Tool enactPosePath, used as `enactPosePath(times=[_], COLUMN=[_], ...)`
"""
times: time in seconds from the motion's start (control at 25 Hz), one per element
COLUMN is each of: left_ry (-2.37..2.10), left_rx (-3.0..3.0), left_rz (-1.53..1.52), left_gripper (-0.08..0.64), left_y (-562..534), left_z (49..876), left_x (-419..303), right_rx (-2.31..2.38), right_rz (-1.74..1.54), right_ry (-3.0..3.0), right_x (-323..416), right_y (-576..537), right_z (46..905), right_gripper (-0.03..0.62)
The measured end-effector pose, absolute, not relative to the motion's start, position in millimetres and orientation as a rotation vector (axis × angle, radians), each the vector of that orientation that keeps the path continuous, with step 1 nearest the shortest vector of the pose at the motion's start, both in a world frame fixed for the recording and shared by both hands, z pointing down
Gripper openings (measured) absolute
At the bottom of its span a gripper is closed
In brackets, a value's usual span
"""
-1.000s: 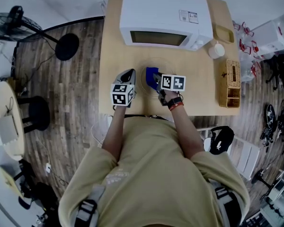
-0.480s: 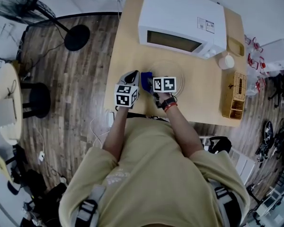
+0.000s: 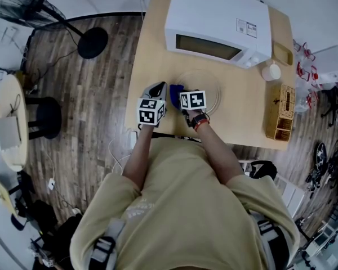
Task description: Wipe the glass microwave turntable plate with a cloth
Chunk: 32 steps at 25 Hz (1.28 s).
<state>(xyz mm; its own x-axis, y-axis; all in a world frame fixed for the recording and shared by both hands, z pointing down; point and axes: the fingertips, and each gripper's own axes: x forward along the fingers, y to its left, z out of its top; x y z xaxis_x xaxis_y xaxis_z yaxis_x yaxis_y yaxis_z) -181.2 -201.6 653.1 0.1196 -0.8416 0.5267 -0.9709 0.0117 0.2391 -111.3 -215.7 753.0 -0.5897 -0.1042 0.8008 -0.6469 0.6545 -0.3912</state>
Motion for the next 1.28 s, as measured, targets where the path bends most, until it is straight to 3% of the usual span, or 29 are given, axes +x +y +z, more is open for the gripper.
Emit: enactPosePath(times=[1.28], left_ry=[-1.634], left_rx=[1.967], left_rz=[0.365], left_gripper=[0.018], left_y=[-226], left_z=[653], left_x=[-127], right_rx=[0.723], right_rz=[0.980], right_ry=[-2.065], right_x=[-48], right_y=[-237], right_z=[752], right_gripper=[0.074])
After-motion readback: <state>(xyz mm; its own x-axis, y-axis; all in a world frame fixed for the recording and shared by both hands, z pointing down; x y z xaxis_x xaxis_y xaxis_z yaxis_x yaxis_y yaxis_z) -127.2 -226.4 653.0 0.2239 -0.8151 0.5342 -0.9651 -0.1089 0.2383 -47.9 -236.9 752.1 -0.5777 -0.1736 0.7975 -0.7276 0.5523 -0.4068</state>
